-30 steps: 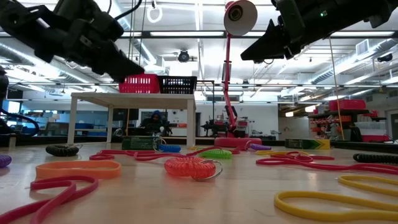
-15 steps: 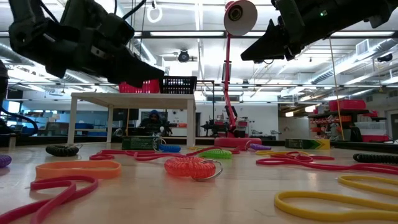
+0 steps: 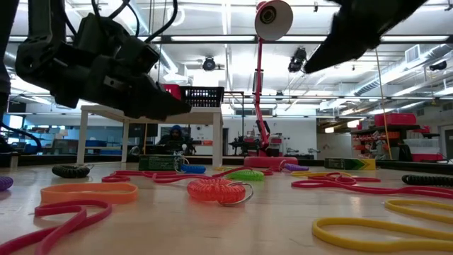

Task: Pick & Place Office Desk Supplies
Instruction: Put the yellow bin on the shelf

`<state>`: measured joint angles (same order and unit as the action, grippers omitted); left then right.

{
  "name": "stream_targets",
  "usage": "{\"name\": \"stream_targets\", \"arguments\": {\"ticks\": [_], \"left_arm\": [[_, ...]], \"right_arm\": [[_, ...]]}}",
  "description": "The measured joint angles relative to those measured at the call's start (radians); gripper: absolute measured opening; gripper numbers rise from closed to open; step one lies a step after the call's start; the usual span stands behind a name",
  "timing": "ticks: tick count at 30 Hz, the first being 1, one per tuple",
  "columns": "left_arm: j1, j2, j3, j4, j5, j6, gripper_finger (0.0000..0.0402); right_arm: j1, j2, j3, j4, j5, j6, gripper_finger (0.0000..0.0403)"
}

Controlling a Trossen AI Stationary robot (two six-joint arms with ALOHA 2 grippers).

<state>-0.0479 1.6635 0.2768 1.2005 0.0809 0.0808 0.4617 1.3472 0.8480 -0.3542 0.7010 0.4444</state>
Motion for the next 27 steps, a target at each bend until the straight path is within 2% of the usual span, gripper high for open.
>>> {"name": "stream_targets", "arguments": {"ticks": [4, 7, 11, 16, 19, 22, 27], "left_arm": [[0.000, 0.001, 0.000, 0.004, 0.009, -0.015, 0.0009], [0.000, 0.001, 0.000, 0.009, 0.008, -0.016, 0.0009], [0.000, 0.001, 0.000, 0.009, 0.007, -0.015, 0.0009], [0.000, 0.001, 0.001, 0.008, 0.007, -0.036, 0.0009], [0.000, 0.001, 0.001, 0.007, 0.006, -0.040, 0.0009], [0.000, 0.001, 0.001, 0.007, 0.006, -0.040, 0.0009], [0.001, 0.001, 0.001, 0.007, 0.006, -0.040, 0.0009]], "right_arm": [[0.071, 0.038, 0.129, -0.317, -0.003, 0.189, 0.0005], [0.110, 0.086, 0.207, -0.517, -0.051, 0.338, 0.0005], [0.146, 0.164, 0.264, -0.693, -0.160, 0.489, 0.0005], [0.187, 0.228, 0.270, -0.844, -0.337, 0.646, 0.0012], [0.222, 0.235, 0.270, -0.928, -0.427, 0.726, 0.0038], [0.257, 0.234, 0.271, -1.026, -0.469, 0.782, 0.0074], [0.272, 0.232, 0.235, -1.104, -0.523, 0.730, 0.0126]]}}
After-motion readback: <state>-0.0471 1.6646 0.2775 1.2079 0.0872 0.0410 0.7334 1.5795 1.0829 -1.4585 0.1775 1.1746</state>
